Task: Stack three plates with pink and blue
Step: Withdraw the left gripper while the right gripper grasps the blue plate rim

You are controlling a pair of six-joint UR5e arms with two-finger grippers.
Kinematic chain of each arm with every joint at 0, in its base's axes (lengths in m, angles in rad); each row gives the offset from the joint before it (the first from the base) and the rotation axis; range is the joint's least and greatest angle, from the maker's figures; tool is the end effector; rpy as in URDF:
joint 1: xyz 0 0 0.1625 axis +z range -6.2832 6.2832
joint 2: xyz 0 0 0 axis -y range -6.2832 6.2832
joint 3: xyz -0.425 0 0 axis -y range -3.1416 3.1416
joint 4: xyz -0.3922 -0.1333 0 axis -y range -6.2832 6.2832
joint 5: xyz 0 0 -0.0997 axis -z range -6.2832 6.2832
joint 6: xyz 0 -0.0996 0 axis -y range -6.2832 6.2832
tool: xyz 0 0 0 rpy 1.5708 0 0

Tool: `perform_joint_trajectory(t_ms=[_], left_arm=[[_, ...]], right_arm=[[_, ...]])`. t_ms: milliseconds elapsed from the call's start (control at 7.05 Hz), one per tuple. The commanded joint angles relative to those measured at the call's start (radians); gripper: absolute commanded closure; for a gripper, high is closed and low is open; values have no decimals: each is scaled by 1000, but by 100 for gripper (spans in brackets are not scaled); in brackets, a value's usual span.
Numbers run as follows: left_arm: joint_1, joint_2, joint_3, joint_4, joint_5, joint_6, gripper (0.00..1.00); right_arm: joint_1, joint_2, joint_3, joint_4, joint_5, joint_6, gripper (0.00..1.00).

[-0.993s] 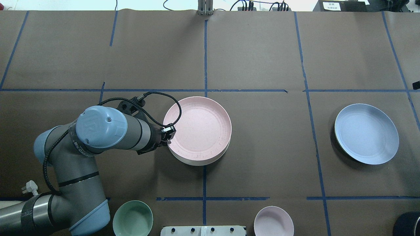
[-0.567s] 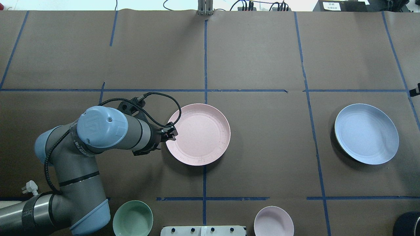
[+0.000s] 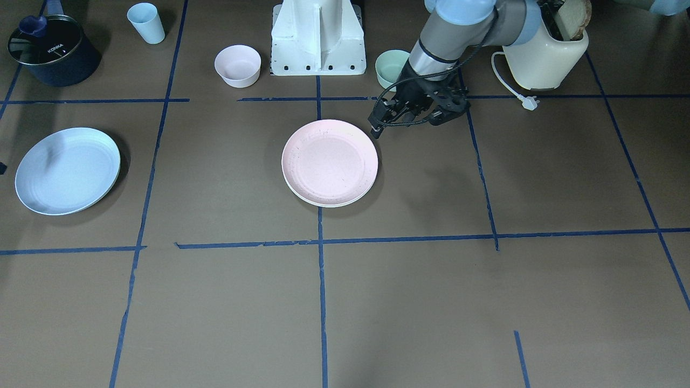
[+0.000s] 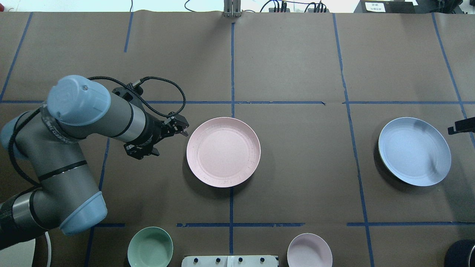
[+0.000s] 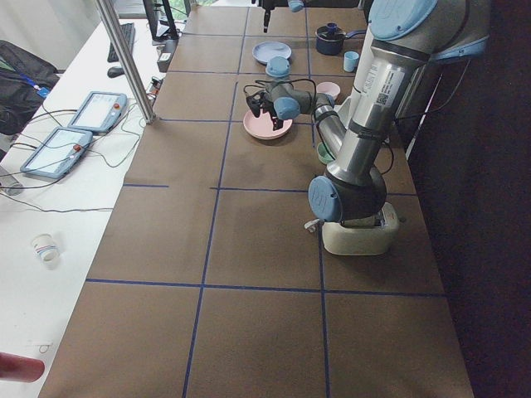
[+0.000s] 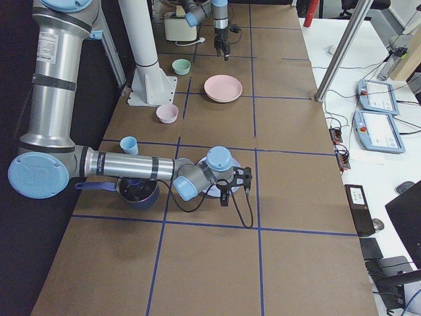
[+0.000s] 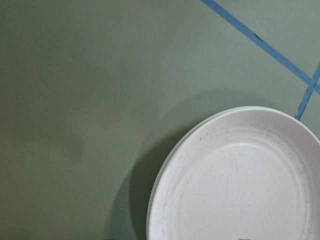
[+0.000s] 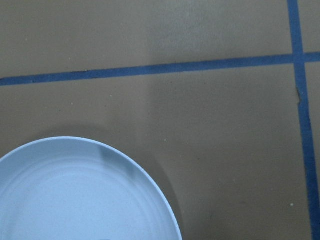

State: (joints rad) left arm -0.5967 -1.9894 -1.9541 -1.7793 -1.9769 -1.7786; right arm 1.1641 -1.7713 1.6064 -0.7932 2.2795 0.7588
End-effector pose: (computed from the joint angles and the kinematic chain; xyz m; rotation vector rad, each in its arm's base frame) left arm 0.4236 -0.4014 0.2331 -0.1732 1.0603 -0.5220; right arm -0.1061 -0.4195 0.6479 0.1120 -0.8942 0.1110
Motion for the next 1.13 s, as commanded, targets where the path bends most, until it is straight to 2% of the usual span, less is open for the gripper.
perform_joint_trajectory(t_ms=[0,567,709,851,993], left_arm=[[-26,7,-45,58,-19,42,0],[-34,36,-80,58,-19,44,0],[-34,56,-100,58,-19,54,0],[-35,81,-121,58,-19,56,0],[-37,86,-123,60,-17,56,0]], right_arm=[[-101,-63,-14,103,-61,99,0],[-136,-54,-63,104,-60,100,3],[-136,-54,-63,104,-57,102,20],[-136,-53,-63,106,-58,105,65],[-136,-48,-63,106,-58,103,91]])
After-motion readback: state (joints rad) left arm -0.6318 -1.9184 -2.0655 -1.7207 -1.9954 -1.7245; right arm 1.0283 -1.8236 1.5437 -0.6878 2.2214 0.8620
